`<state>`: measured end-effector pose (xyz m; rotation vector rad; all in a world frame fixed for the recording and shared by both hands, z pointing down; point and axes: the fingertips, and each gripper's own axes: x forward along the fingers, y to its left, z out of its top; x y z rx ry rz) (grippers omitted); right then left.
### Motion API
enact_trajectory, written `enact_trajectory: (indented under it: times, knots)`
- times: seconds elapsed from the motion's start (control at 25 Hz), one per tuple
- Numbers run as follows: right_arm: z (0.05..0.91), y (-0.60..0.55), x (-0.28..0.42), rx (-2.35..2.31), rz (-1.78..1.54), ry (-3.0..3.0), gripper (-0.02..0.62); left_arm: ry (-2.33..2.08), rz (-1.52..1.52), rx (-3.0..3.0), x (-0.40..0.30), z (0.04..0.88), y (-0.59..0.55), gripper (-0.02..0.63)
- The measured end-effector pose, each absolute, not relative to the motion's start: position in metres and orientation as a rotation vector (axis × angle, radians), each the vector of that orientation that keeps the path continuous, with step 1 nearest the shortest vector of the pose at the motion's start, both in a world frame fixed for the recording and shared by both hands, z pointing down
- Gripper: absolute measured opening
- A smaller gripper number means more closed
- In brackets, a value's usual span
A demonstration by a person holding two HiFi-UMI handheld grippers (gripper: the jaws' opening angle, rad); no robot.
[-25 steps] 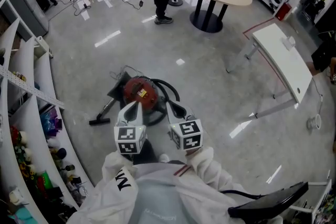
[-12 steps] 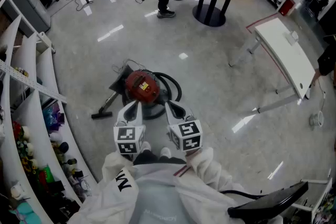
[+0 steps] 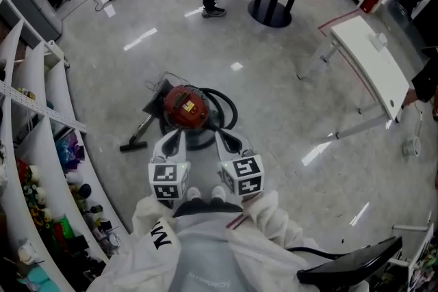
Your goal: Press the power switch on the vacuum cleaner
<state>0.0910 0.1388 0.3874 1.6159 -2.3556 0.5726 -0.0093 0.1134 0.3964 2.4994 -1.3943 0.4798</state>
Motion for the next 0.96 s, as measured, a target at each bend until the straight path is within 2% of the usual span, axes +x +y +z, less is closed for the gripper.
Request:
enact_trajectory:
  times: [0.96]
  knots:
    - [0.386,0.143,0.038,1.608,0.555,-2.316,-0.002,-1.380,0.426,2.484,-0.063,0.397,0.114,0.000]
